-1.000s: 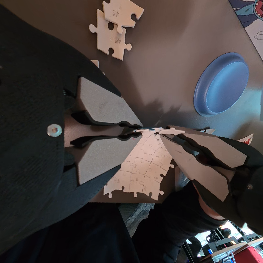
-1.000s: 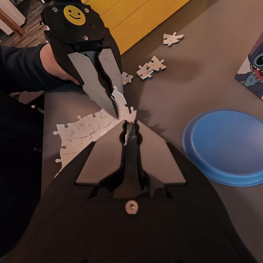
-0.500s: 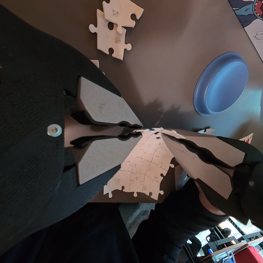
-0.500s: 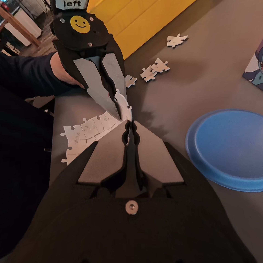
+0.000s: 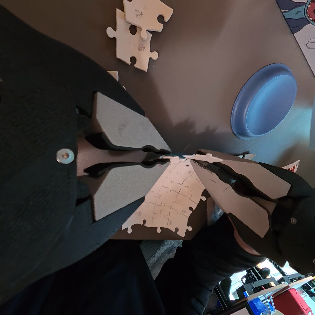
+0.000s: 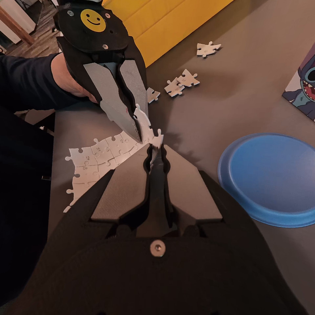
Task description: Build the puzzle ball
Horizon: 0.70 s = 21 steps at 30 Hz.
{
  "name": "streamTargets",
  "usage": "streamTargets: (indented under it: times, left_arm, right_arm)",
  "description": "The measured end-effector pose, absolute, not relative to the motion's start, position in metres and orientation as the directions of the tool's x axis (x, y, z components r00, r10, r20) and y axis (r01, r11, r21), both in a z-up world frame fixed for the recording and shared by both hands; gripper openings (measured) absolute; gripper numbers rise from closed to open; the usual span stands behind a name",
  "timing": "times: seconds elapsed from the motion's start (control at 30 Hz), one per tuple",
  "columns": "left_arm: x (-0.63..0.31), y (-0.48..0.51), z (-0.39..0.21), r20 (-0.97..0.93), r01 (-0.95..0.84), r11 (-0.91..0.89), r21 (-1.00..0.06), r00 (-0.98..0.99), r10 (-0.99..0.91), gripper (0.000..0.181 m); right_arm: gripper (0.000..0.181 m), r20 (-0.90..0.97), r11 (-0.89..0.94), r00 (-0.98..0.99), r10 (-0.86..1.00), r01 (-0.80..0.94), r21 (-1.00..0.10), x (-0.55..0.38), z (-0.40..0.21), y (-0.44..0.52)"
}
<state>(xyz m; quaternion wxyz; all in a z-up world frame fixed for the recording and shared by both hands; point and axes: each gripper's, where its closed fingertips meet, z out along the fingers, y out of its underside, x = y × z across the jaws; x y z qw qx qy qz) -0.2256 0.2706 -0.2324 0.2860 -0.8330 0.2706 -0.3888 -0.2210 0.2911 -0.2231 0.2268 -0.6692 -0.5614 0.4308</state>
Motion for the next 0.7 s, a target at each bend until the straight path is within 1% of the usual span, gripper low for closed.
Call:
streamTargets:
  times: [0.3,0.53,0.7]
  left_arm:
    - [-0.2258,0.2709,-0.2318,0.494,-0.224,-0.69,-0.688,0.551,-0.672,0.002]
    - [-0.2242,0.2704,-0.2289,0.509,-0.208,-0.691,-0.693,0.538,-0.672,0.001]
    - [-0.2243,0.2704,-0.2289,0.506,-0.209,-0.689,-0.694,0.539,-0.673,0.001]
  right_arm:
    - [0.009,-0.224,-0.175,-0.02,0.974,0.555,-0.813,-0.2212,-0.2223,0.2922]
    - [0.012,-0.284,-0.222,-0.033,0.958,0.54,-0.812,-0.2186,-0.2189,0.2919]
    - [0.013,-0.265,-0.208,-0.029,0.964,0.54,-0.816,-0.2188,-0.219,0.2927]
